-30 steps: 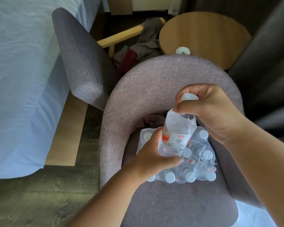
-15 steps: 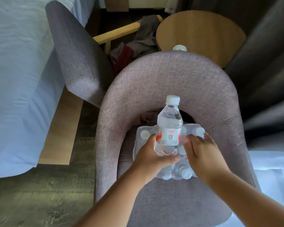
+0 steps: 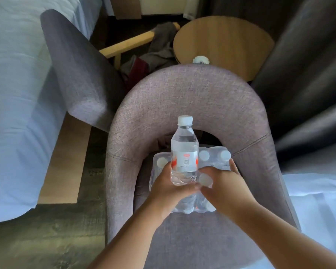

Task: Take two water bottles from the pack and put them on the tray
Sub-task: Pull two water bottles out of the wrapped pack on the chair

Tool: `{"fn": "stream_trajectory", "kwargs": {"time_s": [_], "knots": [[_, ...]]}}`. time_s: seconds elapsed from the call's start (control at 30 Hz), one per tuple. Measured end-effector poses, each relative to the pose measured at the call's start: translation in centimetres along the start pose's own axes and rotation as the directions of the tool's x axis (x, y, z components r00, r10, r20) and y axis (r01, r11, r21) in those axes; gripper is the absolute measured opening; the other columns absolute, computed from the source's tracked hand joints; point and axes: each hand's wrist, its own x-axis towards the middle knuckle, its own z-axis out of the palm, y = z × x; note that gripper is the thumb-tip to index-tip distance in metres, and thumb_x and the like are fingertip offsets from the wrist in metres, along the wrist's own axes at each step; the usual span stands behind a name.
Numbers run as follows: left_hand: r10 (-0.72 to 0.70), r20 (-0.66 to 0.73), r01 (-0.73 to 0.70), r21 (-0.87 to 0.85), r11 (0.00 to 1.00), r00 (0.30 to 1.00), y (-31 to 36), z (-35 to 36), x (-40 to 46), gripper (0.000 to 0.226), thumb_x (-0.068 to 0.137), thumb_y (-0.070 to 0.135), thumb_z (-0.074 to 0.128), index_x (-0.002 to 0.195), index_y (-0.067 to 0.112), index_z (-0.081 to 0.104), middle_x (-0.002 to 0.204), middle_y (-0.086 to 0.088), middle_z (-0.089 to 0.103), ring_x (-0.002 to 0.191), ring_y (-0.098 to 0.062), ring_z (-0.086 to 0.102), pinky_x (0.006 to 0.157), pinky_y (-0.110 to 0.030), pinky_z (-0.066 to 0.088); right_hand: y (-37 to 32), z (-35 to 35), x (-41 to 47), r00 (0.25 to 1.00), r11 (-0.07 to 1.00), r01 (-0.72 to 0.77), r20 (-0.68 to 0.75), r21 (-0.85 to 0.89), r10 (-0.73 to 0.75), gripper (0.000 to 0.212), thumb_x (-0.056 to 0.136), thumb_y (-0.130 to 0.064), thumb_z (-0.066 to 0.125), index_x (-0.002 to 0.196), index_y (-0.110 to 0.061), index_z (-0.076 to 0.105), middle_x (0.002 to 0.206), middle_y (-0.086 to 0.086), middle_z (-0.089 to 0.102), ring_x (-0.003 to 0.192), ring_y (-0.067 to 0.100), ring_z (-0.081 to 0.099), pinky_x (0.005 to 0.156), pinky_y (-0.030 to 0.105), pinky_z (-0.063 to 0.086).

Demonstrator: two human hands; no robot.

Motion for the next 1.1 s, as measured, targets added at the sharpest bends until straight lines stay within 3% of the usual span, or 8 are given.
{"fn": "stream_trajectory", "kwargs": {"time_s": [0.17, 0.37, 0.57, 0.7, 0.77, 0.9, 1.0, 1.1], "knots": [[0.019, 0.008, -0.019, -0.007, 1.000, 1.000, 0.2, 0.0, -0.2, 0.050, 0.087, 0.007, 0.084, 0.123, 0.037, 0.065, 0.112, 0.013, 0.081, 0.103, 0.002, 0.076, 0.079, -0.014, 0.058, 0.5, -7.1, -2.8, 0.995, 0.954, -0.022, -0.082, 0.299, 0.049, 0.030, 0.083, -0.029, 0.080, 0.112, -0.034, 0.078, 0.087, -0.010, 0.078, 0.082, 0.010, 0.074, 0.074, 0.025, 0.057], [-0.012, 0.012, 0.012, -0.001, 1.000, 1.000, 0.2, -0.1, -0.4, 0.056, 0.087, 0.010, 0.085, 0.131, 0.034, 0.062, 0.117, 0.012, 0.080, 0.109, 0.000, 0.074, 0.091, -0.020, 0.057, 0.2, -12.6, 3.1, 0.995, 0.796, 0.071, -0.101, 0.601, -0.013, 0.018, 0.078, -0.023, 0.086, 0.076, -0.007, 0.077, 0.046, -0.007, 0.060, 0.042, 0.002, 0.049, 0.049, 0.025, 0.042], [-0.014, 0.007, 0.014, 0.000, 1.000, 1.000, 0.2, 0.0, 0.0, 0.062, 0.083, 0.014, 0.089, 0.133, 0.038, 0.060, 0.115, 0.020, 0.079, 0.105, 0.007, 0.073, 0.092, -0.021, 0.054, 1.1, -8.6, 9.5, 0.996, 0.674, -0.078, 0.026, 0.734, 0.086, 0.037, 0.078, -0.011, 0.083, 0.080, 0.019, 0.060, 0.041, -0.012, 0.042, 0.039, 0.002, 0.040, 0.053, 0.026, 0.033], [-0.016, 0.002, 0.016, -0.010, 1.000, 1.000, 0.2, 0.1, 0.3, 0.074, 0.080, 0.019, 0.092, 0.141, 0.036, 0.055, 0.123, 0.017, 0.077, 0.110, 0.007, 0.071, 0.093, -0.021, 0.051, 0.9, -8.1, 9.2, 0.997, 0.652, -0.008, -0.047, 0.758, 0.068, 0.009, 0.082, -0.015, 0.082, 0.077, -0.011, 0.075, 0.056, -0.004, 0.069, 0.051, 0.002, 0.059, 0.056, 0.021, 0.046], [-0.005, 0.014, 0.005, 0.001, 1.000, 1.000, 0.3, 0.2, 0.3, 0.073, 0.080, 0.018, 0.092, 0.140, 0.036, 0.056, 0.122, 0.017, 0.077, 0.111, 0.006, 0.071, 0.095, -0.022, 0.052, 1.1, -7.4, 8.4, 0.981, 0.651, 0.033, -0.148, 0.758, 0.123, 0.012, 0.083, -0.028, 0.082, 0.085, -0.016, 0.078, 0.077, 0.014, 0.077, 0.065, 0.020, 0.068, 0.065, 0.038, 0.055], [-0.008, 0.039, 0.008, -0.006, 1.000, 0.999, 0.4, 0.5, 0.4, 0.070, 0.079, 0.016, 0.092, 0.132, 0.044, 0.056, 0.112, 0.028, 0.077, 0.102, 0.018, 0.069, 0.088, -0.011, 0.055, 2.0, -4.7, 5.7, 0.961, 0.686, 0.058, -0.226, 0.725, 0.157, 0.047, 0.092, -0.049, 0.070, 0.066, -0.016, 0.051, 0.065, 0.015, 0.038, 0.057, 0.017, 0.036, 0.055, 0.038, 0.034], [-0.015, 0.039, 0.016, -0.014, 1.000, 0.999, 0.2, 0.8, 0.6, 0.073, 0.079, 0.013, 0.092, 0.136, 0.040, 0.056, 0.118, 0.020, 0.078, 0.104, 0.013, 0.071, 0.083, -0.011, 0.051, 3.3, -2.4, 3.0, 0.984, 0.616, 0.004, -0.113, 0.788, 0.138, 0.040, 0.092, -0.059, 0.064, 0.098, -0.019, 0.067, 0.088, 0.025, 0.064, 0.077, 0.032, 0.064, 0.075, 0.051, 0.057], [-0.023, 0.039, 0.024, -0.018, 1.000, 0.999, -0.1, 0.8, 1.0, 0.075, 0.078, 0.012, 0.093, 0.140, 0.034, 0.057, 0.124, 0.010, 0.078, 0.113, 0.000, 0.073, 0.095, -0.023, 0.054, 4.3, -0.7, 0.8, 0.997, 0.668, -0.052, 0.003, 0.742, 0.074, 0.033, 0.087, -0.033, 0.078, 0.117, -0.039, 0.066, 0.118, -0.004, 0.073, 0.114, 0.018, 0.068, 0.102, 0.050, 0.054]]}}
